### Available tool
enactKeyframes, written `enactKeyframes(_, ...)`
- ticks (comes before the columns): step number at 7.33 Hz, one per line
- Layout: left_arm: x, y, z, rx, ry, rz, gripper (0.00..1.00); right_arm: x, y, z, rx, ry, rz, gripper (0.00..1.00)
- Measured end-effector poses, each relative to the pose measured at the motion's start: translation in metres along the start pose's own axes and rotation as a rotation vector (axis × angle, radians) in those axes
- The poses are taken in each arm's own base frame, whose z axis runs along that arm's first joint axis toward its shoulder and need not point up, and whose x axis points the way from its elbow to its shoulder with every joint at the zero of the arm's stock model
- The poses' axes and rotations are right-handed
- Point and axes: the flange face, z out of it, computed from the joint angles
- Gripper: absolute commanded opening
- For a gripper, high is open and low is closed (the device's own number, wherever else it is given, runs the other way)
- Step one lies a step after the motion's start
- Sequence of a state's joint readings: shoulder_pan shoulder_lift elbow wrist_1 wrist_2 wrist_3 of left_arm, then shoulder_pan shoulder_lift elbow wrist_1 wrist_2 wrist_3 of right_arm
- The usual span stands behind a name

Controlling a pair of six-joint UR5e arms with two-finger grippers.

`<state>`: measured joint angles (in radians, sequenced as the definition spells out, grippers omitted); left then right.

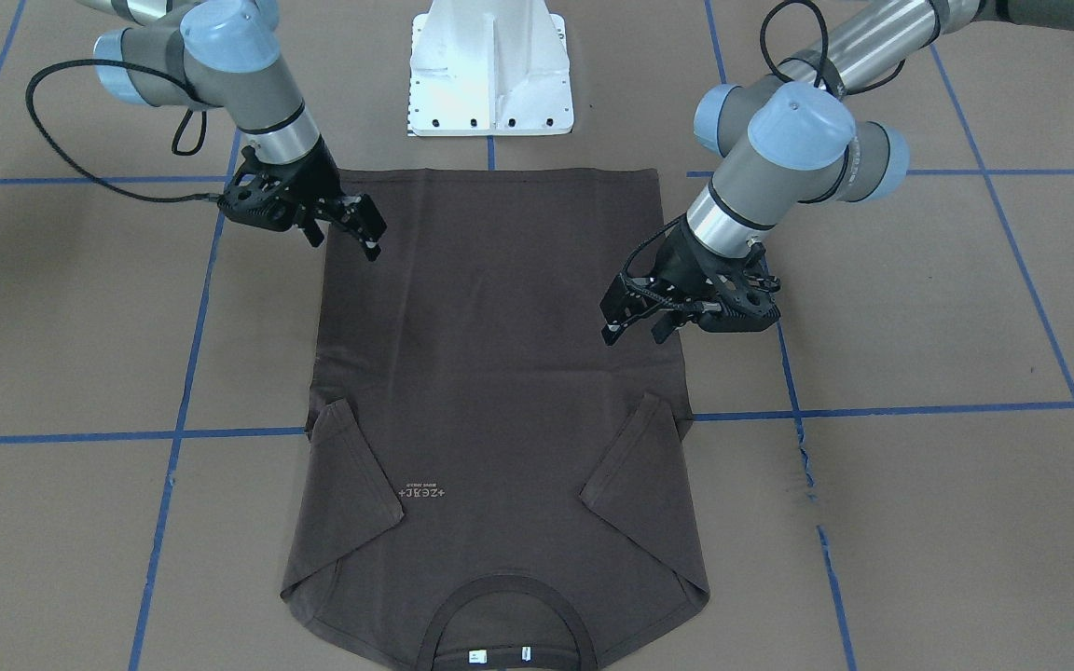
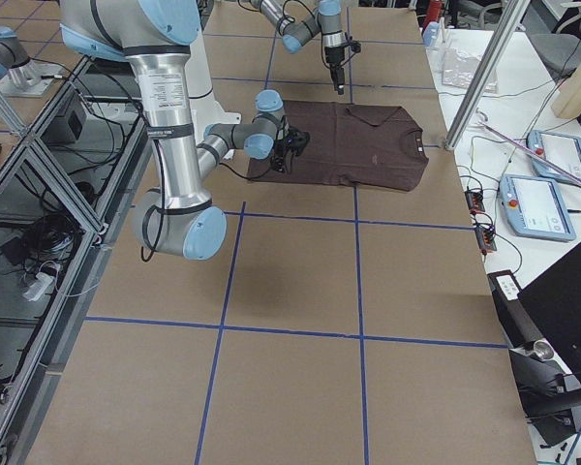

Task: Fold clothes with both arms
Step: 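Move the left gripper to the hem corner nearest the robot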

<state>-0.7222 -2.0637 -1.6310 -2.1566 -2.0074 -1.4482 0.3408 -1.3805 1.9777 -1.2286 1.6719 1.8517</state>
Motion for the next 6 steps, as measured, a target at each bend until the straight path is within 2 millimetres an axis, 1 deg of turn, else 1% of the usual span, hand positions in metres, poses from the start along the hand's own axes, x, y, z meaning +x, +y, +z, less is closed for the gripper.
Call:
enactKeyframes(1,-0.003,0.003,-0.003,-0.009,0.001,-0.002,1.00,0.030,0.034,-0.001,-0.002,0.025,0.021,0.99)
enactKeyframes(2,-0.004,0.004,-0.004,-0.013,0.003,-0.003,1.00,0.054,0.060,-0.002,0.000,0.043,0.031,0.99)
enactKeyframes(3,-0.005,0.005,-0.007,-0.013,0.002,-0.013,1.00,0.067,0.079,-0.001,0.008,0.050,0.030,0.99)
enactKeyframes(4,-0.009,0.007,-0.010,-0.015,-0.005,-0.034,1.00,0.074,0.088,0.000,0.012,0.054,0.027,0.99)
enactKeyframes(5,-0.014,0.009,-0.012,-0.018,-0.015,-0.049,1.00,0.077,0.093,0.001,0.013,0.057,0.025,0.99)
enactKeyframes(6,-0.018,0.010,-0.013,-0.022,-0.023,-0.057,1.00,0.078,0.095,0.001,0.014,0.057,0.023,0.96)
